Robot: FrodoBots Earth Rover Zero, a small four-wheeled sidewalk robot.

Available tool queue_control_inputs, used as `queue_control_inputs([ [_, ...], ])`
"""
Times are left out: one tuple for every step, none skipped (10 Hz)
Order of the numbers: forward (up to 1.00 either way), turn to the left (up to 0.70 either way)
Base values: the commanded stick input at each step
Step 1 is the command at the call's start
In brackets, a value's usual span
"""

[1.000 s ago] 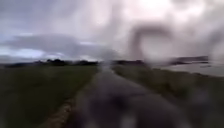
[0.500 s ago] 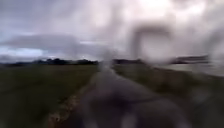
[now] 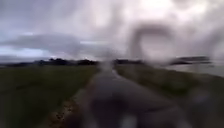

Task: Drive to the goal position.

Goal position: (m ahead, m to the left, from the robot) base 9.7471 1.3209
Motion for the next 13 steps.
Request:
queue_control_inputs([
  [0.7, 0.0],
  [0.7, 0.0],
  [0.7, 0.0],
  [0.7, 0.0],
  [0.7, 0.0],
  [0.7, 0.0],
  [0.7, 0.0],
  [0.7, 0.0],
  [0.7, 0.0],
  [0.7, 0.0],
  [0.7, 0.0],
  [0.7, 0.0],
  [0.7, 0.0],
])
